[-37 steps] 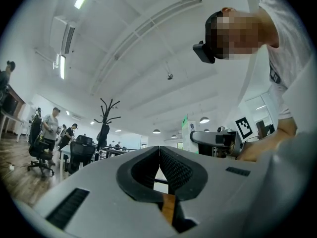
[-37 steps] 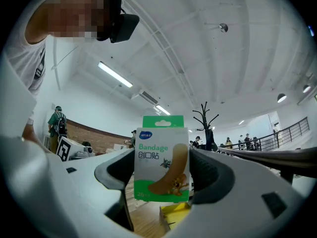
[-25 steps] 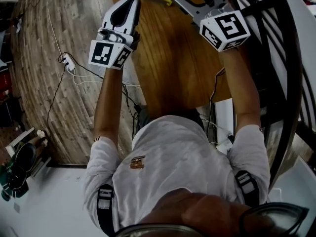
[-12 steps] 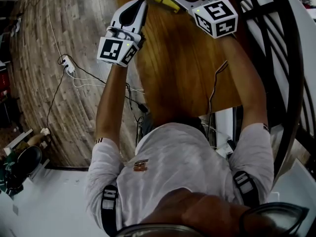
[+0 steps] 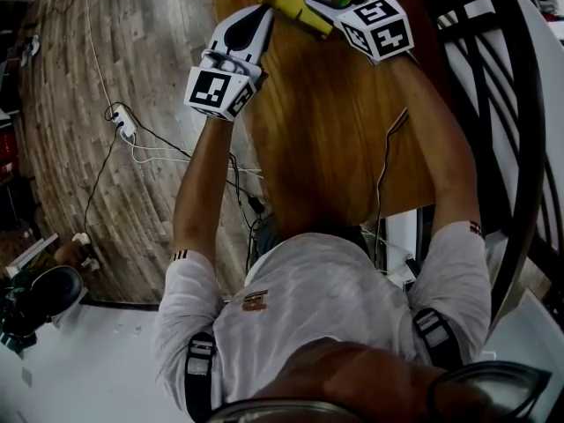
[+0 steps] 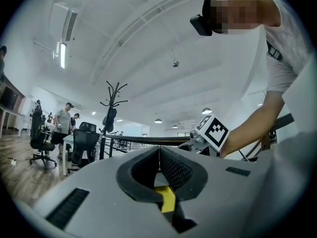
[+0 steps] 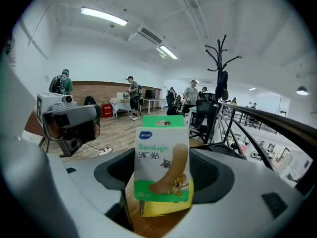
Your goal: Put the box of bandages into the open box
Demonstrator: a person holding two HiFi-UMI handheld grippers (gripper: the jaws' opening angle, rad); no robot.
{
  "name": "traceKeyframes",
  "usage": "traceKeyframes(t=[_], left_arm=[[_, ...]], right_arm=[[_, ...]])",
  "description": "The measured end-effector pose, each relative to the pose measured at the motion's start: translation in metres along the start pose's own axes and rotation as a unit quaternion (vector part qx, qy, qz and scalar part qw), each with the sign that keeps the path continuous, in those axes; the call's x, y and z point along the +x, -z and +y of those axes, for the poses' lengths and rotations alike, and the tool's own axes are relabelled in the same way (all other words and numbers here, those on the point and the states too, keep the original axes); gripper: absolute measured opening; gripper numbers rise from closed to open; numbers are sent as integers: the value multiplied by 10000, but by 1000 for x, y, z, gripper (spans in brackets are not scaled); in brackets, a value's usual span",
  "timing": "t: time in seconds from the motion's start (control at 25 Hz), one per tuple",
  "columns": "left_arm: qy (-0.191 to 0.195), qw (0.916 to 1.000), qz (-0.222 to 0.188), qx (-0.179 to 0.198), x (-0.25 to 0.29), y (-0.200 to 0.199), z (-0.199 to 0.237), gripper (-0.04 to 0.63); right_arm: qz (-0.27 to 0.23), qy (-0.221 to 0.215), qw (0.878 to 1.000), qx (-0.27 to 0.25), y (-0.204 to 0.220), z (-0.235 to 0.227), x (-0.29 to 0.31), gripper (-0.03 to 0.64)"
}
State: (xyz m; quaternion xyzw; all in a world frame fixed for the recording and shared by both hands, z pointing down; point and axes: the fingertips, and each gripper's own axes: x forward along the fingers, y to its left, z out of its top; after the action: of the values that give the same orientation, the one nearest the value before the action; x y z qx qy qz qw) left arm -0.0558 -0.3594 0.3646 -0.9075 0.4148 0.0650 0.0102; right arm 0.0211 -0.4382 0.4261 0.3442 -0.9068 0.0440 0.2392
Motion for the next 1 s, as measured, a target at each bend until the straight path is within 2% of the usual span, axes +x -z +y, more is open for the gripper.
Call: traceKeyframes(t=[0.24, 0.4, 0.68, 1.0], left_arm=[[60, 9999, 107, -7, 13, 19, 17, 20], [65, 9999, 115, -46, 21, 18, 34, 20], [61, 9999, 133, -30, 16, 27, 34, 20], [77, 9997, 210, -61, 17, 36, 54, 20]], right_arm=[[508, -27, 9987, -89, 22, -13, 37, 314], [853, -85, 9962, -154, 24, -22, 62, 314], [1446, -274, 9889, -220, 51, -18, 78, 314], [1993, -419, 9786, -305, 62, -16, 109, 314]])
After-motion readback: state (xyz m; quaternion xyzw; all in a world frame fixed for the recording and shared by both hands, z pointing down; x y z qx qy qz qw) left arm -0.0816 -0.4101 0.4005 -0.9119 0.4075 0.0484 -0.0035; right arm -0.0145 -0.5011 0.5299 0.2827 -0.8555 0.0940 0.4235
